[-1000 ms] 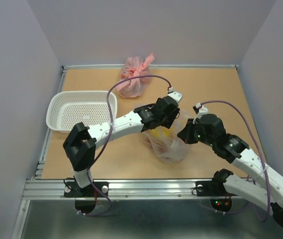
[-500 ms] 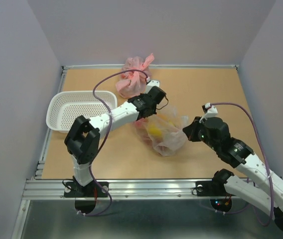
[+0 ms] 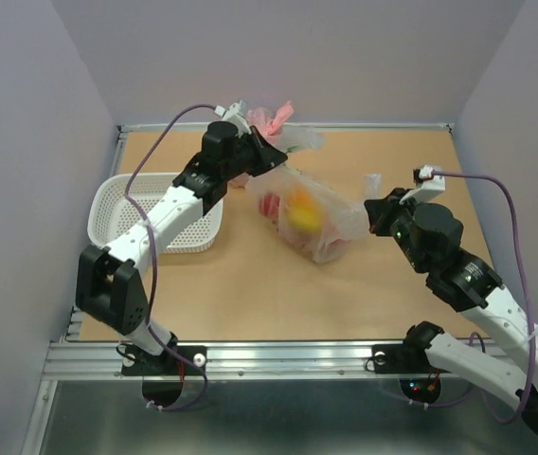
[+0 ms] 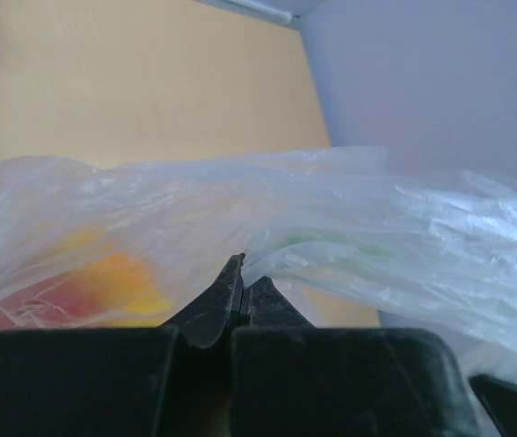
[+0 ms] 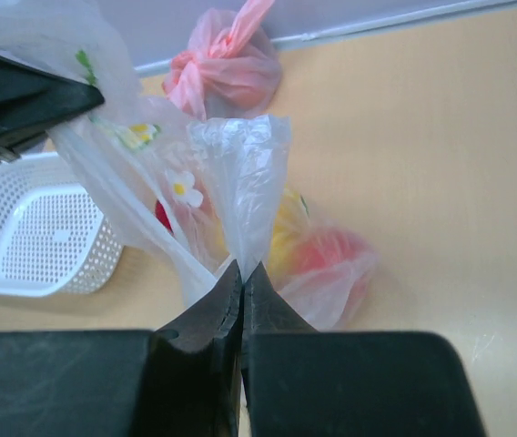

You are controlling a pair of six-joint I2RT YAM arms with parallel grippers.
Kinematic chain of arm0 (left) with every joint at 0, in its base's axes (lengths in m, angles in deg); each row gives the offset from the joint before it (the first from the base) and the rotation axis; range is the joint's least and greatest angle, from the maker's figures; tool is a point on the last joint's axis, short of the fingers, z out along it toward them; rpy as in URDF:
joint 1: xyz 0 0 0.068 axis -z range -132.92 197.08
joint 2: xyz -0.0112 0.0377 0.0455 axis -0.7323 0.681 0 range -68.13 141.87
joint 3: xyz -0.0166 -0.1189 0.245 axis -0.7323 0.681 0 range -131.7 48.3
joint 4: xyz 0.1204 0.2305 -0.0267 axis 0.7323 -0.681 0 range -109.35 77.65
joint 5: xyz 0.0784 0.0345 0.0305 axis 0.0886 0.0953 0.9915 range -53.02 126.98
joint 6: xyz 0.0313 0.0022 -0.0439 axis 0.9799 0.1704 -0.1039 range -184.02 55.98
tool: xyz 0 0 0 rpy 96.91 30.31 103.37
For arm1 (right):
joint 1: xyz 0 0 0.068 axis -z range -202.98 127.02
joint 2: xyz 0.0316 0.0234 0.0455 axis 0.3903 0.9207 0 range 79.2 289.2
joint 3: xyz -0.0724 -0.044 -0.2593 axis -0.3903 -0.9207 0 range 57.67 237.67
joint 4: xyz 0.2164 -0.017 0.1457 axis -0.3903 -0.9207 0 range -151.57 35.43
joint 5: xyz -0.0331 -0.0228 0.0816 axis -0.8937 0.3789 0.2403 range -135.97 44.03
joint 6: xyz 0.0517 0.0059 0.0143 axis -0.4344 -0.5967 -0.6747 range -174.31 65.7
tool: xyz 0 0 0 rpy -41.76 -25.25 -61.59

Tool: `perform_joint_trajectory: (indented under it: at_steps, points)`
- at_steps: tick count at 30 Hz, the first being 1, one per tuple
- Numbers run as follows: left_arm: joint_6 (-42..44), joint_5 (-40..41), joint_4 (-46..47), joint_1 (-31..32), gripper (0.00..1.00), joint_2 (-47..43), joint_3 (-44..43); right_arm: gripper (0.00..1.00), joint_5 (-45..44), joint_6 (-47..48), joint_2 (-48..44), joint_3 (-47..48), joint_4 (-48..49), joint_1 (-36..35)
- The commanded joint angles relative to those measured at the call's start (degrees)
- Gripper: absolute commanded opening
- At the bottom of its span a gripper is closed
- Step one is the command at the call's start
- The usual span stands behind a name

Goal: Untie the knot of the plastic bag and take out the fruit

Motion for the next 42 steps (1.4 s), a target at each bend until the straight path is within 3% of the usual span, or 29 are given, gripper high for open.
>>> perform_joint_trajectory:
  at_steps: [1, 6, 11, 13, 14, 16, 18, 27, 31, 37, 42]
  points:
    - [-3.43, 3.22, 14.63, -5.17, 0.0, -7.05, 12.66, 0.0, 7.58, 7.31, -3.42, -2.58, -6.78, 0.45]
    - [-5.81, 1.89, 16.94, -5.09, 0.0, -12.07, 26.05, 0.01, 23.54, -1.29, -4.39, -10.33, -10.12, 0.45]
    - [-5.19, 2.24, 16.86, -5.09, 0.01, -18.39, 36.17, 0.22, 37.08, -6.32, -4.75, -15.52, -12.49, 0.45]
    - [-5.19, 2.59, 16.59, -5.0, 0.02, -21.11, 38.1, 0.36, 39.1, -5.18, -3.96, -14.22, -14.24, 0.45]
    - [-5.28, 3.03, 16.59, -4.91, 0.03, -21.91, 39.85, 0.5, 39.03, -4.31, -3.52, -12.82, -15.21, 0.45]
    - [-5.19, 3.64, 16.33, -4.91, 0.06, -24.28, 41.18, 0.66, 36.66, -0.88, -1.06, -9.22, -18.64, 0.45]
    - [-4.76, 4.43, 15.98, -4.82, 0.08, -25.69, 42.59, 0.8, 34.64, 2.97, 1.13, -1.49, -20.66, 0.45]
    - [-0.63, 5.58, 14.66, -4.03, 0.11, -30.44, 44.53, 0.85, 26.9, 16.69, 19.48, 31.62, -24.71, 0.45]
    - [1.04, 5.76, 14.4, -3.86, 0.12, -32.11, 45.67, 0.87, 27.68, 21.27, 26.95, 39.74, -24.63, 0.45]
    - [1.84, 5.84, 14.22, -3.42, 0.13, -34.39, 47.34, 0.96, 35.15, 28.3, 36.9, 40.47, -21.39, 0.45]
    - [2.63, 5.76, 14.04, -3.15, 0.14, -36.24, 49.36, 1.0, 41.65, 34.1, 41.22, 31.33, -15.58, 0.45]
